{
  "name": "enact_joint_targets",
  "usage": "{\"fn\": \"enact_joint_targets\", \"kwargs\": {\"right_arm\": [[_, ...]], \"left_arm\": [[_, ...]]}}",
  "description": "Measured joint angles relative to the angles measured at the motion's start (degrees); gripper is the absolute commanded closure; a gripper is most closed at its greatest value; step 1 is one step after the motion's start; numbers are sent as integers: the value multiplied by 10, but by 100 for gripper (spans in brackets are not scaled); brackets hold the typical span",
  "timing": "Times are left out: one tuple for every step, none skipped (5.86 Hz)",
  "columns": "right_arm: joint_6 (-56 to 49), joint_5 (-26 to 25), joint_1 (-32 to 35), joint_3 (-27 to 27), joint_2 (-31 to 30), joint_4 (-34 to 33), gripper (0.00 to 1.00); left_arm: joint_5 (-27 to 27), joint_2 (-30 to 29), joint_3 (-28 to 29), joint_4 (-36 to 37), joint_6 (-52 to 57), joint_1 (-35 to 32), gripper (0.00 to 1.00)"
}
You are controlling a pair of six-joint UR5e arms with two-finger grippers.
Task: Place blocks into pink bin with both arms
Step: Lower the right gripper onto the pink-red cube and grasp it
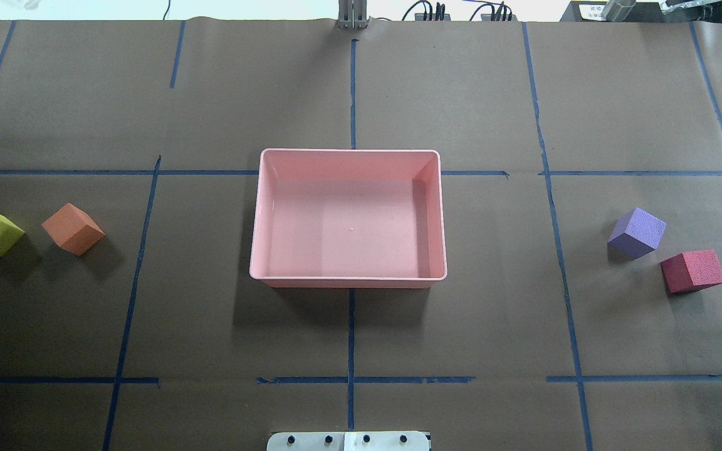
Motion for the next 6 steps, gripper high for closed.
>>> {"fn": "enact_joint_targets", "kwargs": {"right_arm": [[29, -18, -25, -11, 4, 22, 0], [48, -34, -48, -20, 12, 31, 0], [57, -47, -68, -29, 19, 33, 0], [59, -56, -85, -39, 23, 33, 0], [59, -59, -98, -51, 24, 34, 0], [57, -61, -110, -66, 28, 34, 1]], "left_arm": [[0, 0, 0, 0, 0, 0, 0], [-1, 0, 0, 0, 0, 0, 0], [-1, 0, 0, 0, 0, 0, 0], [-1, 0, 0, 1, 0, 0, 0], [0, 0, 1, 1, 0, 0, 0], [0, 0, 2, 1, 0, 0, 0]]}}
